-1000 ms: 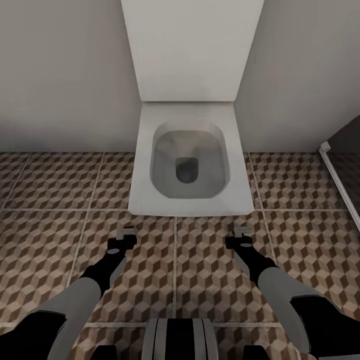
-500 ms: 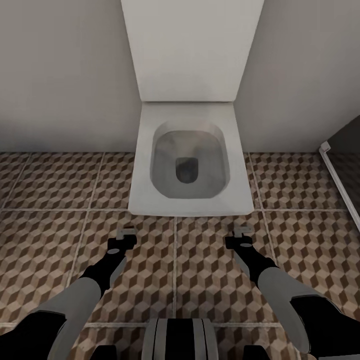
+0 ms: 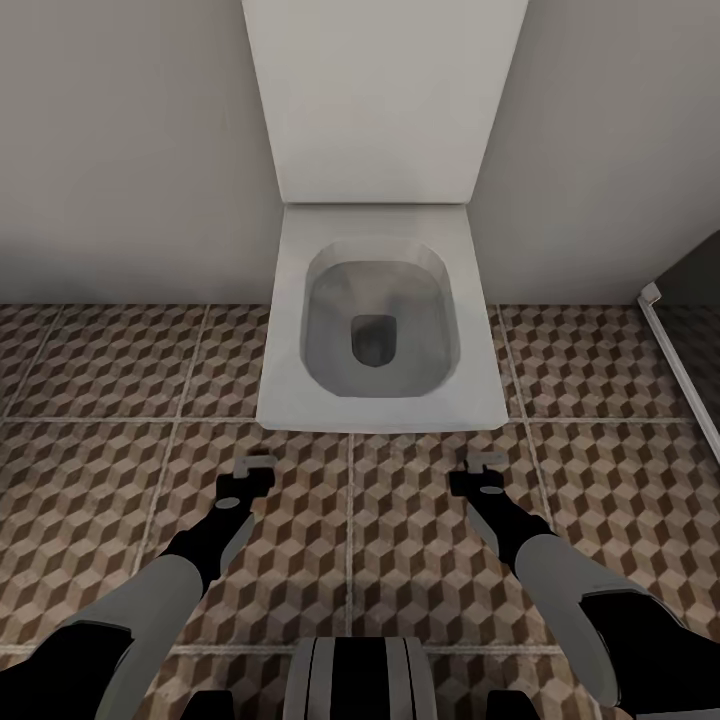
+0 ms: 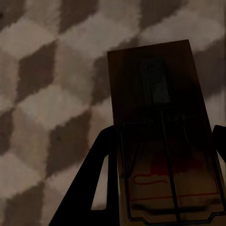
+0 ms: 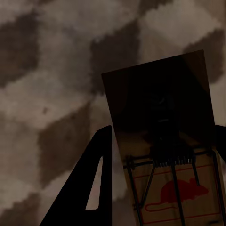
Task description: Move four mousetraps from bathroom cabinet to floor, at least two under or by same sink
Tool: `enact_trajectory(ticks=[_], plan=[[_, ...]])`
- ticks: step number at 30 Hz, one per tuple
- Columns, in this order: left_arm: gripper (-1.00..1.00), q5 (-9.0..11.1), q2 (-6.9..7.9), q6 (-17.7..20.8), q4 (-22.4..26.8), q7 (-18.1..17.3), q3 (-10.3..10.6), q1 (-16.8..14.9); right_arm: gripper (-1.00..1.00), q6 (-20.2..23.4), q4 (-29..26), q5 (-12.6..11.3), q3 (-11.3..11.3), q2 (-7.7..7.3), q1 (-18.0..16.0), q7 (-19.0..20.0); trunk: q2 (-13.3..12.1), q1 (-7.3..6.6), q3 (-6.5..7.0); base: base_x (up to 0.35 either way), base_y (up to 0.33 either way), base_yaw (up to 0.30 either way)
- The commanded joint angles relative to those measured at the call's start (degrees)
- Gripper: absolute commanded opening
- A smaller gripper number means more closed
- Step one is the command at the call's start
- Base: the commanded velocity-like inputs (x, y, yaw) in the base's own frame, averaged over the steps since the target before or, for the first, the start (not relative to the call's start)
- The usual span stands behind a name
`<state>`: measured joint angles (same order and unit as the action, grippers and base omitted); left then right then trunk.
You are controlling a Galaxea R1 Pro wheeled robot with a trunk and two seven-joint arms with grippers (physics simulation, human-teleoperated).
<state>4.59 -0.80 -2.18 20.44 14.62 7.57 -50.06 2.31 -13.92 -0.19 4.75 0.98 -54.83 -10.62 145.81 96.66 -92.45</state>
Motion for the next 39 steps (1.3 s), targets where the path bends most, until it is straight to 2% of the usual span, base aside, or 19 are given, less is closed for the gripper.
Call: enact_trajectory(ticks=[1,14,23,26,39], plan=[[-1.00,0.42,0.03,-0.55,-0.07,0.51,0.50,-0.03,-1.00,0.15,-0.04,-0.14,0.45,-0.02,-0.01,-0.13,0.01,-0.01,-0.03,0.000,0.000,0.000],[-1.00,0.42,0.00,-1.66,-0.14,-0.17,0.11,-0.03,-1.00,0.42,-0.02,-0.45,0.47,0.02,-0.01,-0.02,0.01,-0.01,-0.03,0.000,0.000,0.000],[-1.00,0.42,-0.16,-1.72,-0.14,0.73,0.30,-0.03,-1.00,0.51,-0.05,-0.16,0.60,-0.06,-0.01,-0.02,0.01,-0.01,-0.03,0.000,0.000,0.000],[-1.00,0.44,-0.16,-1.87,-0.14,2.19,0.38,-0.03,-1.00,0.28,-0.05,-0.07,0.71,-0.12,-0.01,-0.02,0.01,-0.01,-0.03,0.031,0.000,0.000],[-1.00,0.50,-0.09,-2.19,-0.14,3.71,0.39,-0.03,-1.00,0.07,-0.05,0.35,0.82,-0.17,-0.01,-0.04,0.01,-0.01,-0.03,0.271,0.000,0.000]])
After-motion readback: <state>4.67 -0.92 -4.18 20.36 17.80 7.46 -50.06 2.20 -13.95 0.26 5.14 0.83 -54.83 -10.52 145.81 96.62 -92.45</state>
